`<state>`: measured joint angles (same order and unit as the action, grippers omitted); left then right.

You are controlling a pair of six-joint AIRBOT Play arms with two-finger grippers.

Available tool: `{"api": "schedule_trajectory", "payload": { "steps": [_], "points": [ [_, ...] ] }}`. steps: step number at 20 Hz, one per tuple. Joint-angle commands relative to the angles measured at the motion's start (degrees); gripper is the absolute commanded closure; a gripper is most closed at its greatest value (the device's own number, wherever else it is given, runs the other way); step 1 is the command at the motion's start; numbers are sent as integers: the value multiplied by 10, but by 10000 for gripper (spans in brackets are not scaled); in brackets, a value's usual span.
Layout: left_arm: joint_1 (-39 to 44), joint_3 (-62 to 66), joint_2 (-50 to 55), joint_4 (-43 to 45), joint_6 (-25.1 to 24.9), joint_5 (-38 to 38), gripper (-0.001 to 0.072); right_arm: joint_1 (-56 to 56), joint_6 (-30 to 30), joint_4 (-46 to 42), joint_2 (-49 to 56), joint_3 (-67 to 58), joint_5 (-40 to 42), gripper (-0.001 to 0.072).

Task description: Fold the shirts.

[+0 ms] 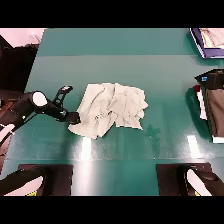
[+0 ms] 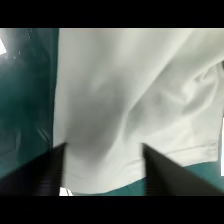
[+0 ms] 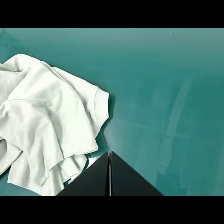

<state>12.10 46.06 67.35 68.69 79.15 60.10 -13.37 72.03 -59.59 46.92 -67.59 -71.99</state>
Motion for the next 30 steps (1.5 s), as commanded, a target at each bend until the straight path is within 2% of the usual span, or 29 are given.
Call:
{"api": "schedule_trajectory", "payload": {
  "steps": [1, 3, 6, 7, 8, 9, 10, 13, 19, 26, 27, 28, 30],
  "points": [
    [0, -8, 7, -6, 0, -16, 378, 0, 0, 0, 0, 0, 0, 691],
    [0, 1, 7, -2, 0, -9, 682, 0, 16, 1, 0, 1, -4, 691],
    [0, 60, 3, 33, 4, 48, 685, 0, 36, 51, 0, 44, -9, 687],
    [0, 87, -3, 43, 4, 65, 685, 0, 36, 74, 2, 72, -10, 651],
    [0, 111, -7, 47, 4, 78, 684, 0, 36, 98, 11, 103, -12, 453],
    [0, 137, -9, 46, 4, 90, 685, 0, 36, 124, 25, 134, -11, 305],
    [0, 154, -12, 45, 4, 94, 684, 1, 36, 158, 46, 166, -11, 296],
    [0, 179, -15, 35, 4, 94, 684, 16, 27, 225, 127, 237, 29, 302],
    [0, 179, -15, 31, 4, 95, 684, 133, 10, 259, 250, 258, 169, 304],
    [0, 179, -15, 31, 4, 90, 684, 176, 10, 282, 287, 258, 253, 306],
    [0, 179, -15, 31, 4, 89, 684, 180, 10, 286, 287, 258, 262, 320],
    [0, 179, -15, 31, 4, 89, 684, 180, 10, 286, 287, 258, 269, 412],
    [0, 179, -15, 31, 4, 89, 684, 179, 10, 286, 287, 258, 271, 432]
  ]
}}
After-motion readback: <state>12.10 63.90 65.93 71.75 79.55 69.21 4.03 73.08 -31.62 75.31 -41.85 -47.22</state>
